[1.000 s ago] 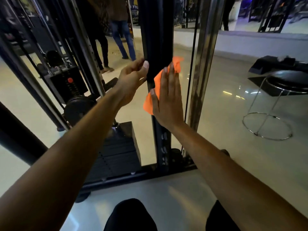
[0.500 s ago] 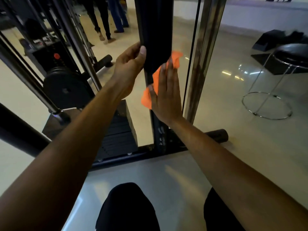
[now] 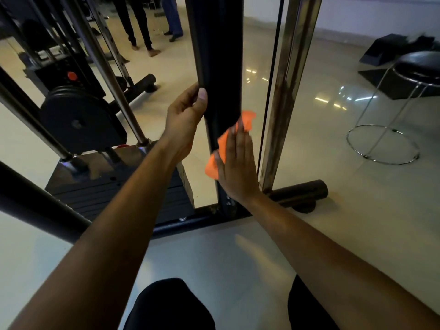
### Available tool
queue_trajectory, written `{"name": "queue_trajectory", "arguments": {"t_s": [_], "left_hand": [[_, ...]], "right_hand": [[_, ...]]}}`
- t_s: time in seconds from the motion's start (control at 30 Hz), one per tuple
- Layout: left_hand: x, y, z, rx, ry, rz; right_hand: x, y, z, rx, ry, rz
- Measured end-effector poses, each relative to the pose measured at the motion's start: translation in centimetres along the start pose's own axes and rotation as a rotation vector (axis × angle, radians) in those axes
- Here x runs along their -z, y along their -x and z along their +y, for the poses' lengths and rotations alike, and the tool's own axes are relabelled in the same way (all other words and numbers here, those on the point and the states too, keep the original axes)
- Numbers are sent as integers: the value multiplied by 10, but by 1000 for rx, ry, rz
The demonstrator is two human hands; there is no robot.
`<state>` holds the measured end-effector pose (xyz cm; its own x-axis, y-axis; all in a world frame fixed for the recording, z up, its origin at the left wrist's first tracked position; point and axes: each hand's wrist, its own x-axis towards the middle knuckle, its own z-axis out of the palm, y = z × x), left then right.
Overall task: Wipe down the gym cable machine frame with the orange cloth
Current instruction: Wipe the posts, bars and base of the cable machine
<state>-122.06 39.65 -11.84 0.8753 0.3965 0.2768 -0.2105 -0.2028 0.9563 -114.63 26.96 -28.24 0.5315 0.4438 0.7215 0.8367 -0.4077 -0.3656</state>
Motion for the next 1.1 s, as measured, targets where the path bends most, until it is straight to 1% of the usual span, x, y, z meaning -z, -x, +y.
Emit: {"name": "queue_trajectory", "arguments": {"t_s": [0.03, 0.1, 0.23, 0.3, 0.33, 0.4, 0.43, 0.47, 0.5, 0.53, 0.63, 0.7, 0.77, 0.83, 0.9, 0.97, 1.0, 1.1], "left_hand": [[0, 2, -6, 5, 7, -5], [-1, 9, -16, 40, 15, -5], [-3, 14, -36, 104, 14, -15], [-3, 16, -45, 115, -7, -1], [-5, 18, -49, 114, -13, 4], [-8, 25, -58, 125, 8, 22], [-9, 28, -62, 135, 24, 38], [-10, 31, -67, 136, 33, 45], [-10, 33, -71, 135, 30, 44], [-10, 33, -75, 131, 19, 39], [-8, 31, -84, 115, -3, 14], [-5, 28, -90, 102, 12, 11], [-7, 25, -99, 93, 18, 2], [-12, 27, -110, 88, 33, -1], [-16, 34, -123, 89, 59, 23], [-18, 37, -134, 81, 77, 39], [-18, 37, -139, 73, 87, 38], [-16, 33, -148, 77, 94, 44]], "right_hand": [[-6, 15, 5, -22, -10, -32], [-11, 15, -1, -77, -86, -31], [2, -35, -34, -182, -238, 134], [-3, -35, -26, -142, -177, 145], [-10, -22, -15, -95, -94, 125], [-29, 21, 15, 16, 112, -19], [-35, 42, 30, 49, 159, -114], [-40, 57, 40, 53, 156, -180], [-43, 63, 44, 40, 121, -198], [-43, 60, 41, 26, 69, -174], [-38, 31, 13, -67, -107, -1], [-42, 16, 4, -95, -131, 98], [-55, 24, 16, -10, -13, 96], [-68, 55, 40, 81, 122, 7], [-79, 93, 60, 109, 165, -79], [-85, 112, 66, 98, 125, -101], [-85, 108, 62, 84, 89, -86], [-77, 68, 36, 9, -53, 45]]}}
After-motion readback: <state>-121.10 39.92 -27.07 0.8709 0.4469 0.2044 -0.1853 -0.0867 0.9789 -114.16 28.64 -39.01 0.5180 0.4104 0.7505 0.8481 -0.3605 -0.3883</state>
